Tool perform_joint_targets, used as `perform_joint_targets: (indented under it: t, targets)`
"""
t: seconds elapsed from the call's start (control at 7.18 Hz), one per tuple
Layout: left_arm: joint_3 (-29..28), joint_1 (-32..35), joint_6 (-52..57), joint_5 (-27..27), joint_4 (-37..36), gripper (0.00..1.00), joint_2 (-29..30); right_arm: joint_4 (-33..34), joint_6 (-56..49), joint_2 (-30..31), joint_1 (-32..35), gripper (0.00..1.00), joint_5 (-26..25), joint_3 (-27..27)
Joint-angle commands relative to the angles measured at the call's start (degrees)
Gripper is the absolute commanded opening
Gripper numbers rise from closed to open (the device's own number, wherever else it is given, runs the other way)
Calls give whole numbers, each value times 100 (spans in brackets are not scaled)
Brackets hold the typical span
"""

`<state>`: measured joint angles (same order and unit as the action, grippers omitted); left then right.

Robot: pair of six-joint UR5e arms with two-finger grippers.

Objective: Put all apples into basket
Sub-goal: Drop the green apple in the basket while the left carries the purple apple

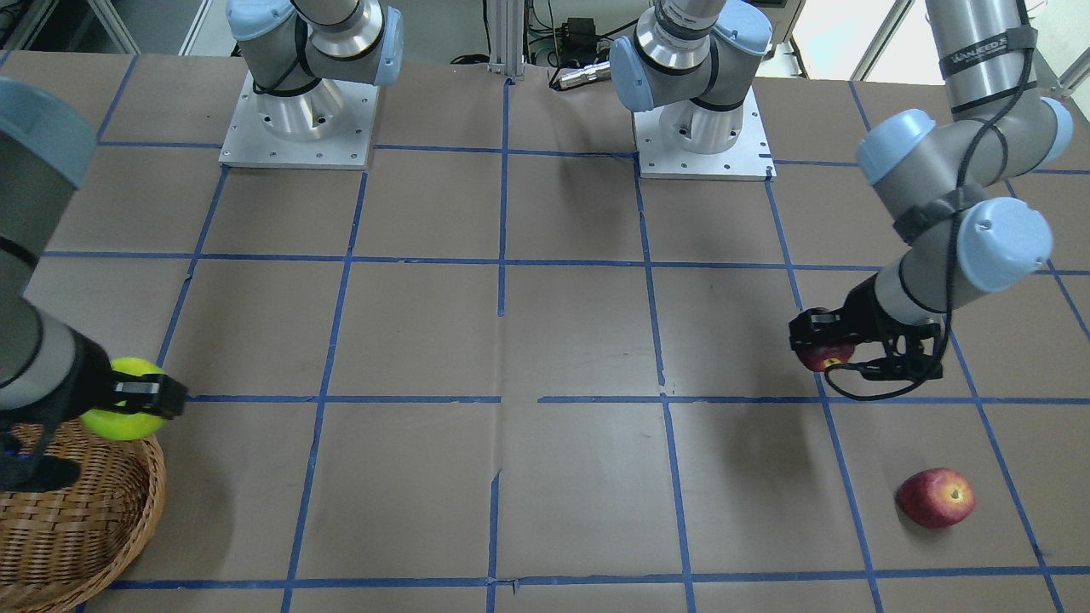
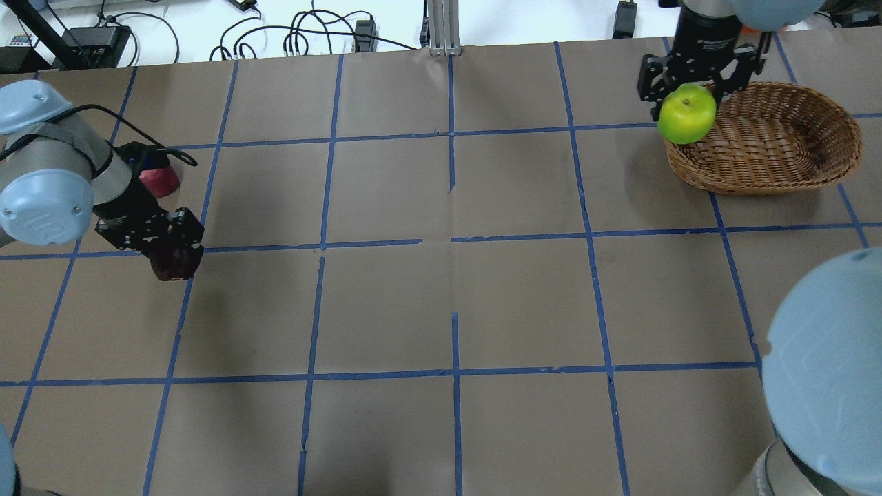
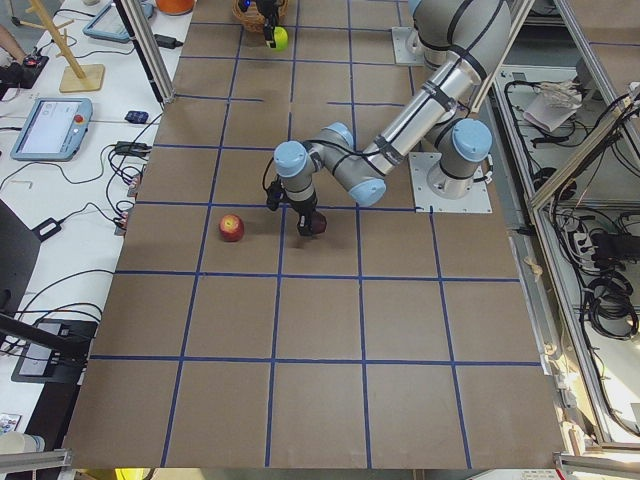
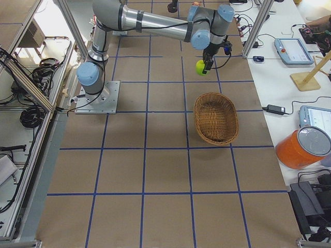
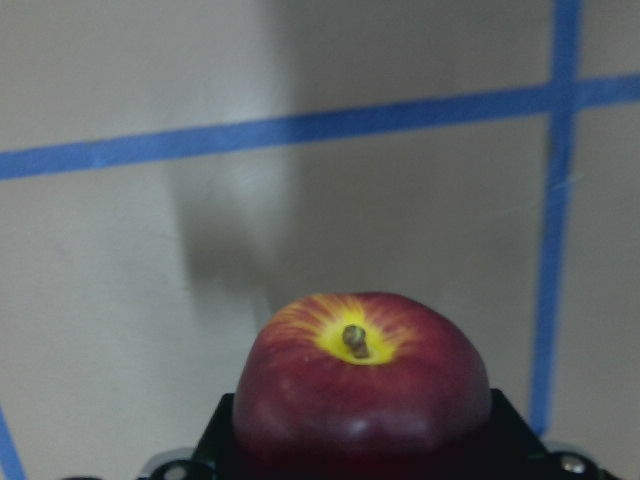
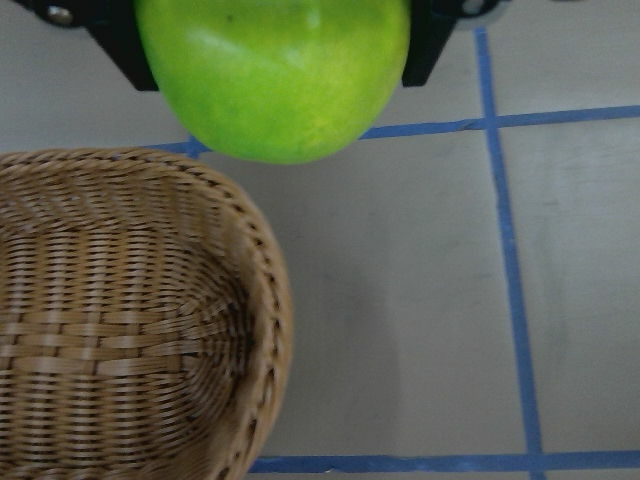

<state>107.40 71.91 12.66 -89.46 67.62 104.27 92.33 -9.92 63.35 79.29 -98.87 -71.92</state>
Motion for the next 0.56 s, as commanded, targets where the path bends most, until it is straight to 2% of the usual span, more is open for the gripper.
perform_joint_targets:
  t: [0.0, 0.14, 0.28, 0.42]
  targets:
    - [-61, 1582, -2713, 445, -142, 16, 75, 861, -1470, -497, -946, 0, -360, 99]
    - [-44, 2355, -3891, 481, -875, 16, 250, 1492, -2209, -795, -1255, 0, -396, 90]
    - [-61, 2972, -4999, 517, -1283, 16, 443, 1794, -2625, -1051, -1511, 0, -362, 99]
    - [-61, 3369, -5889, 943, -1904, 16, 671, 2102, -2734, -1297, -1696, 0, -353, 64]
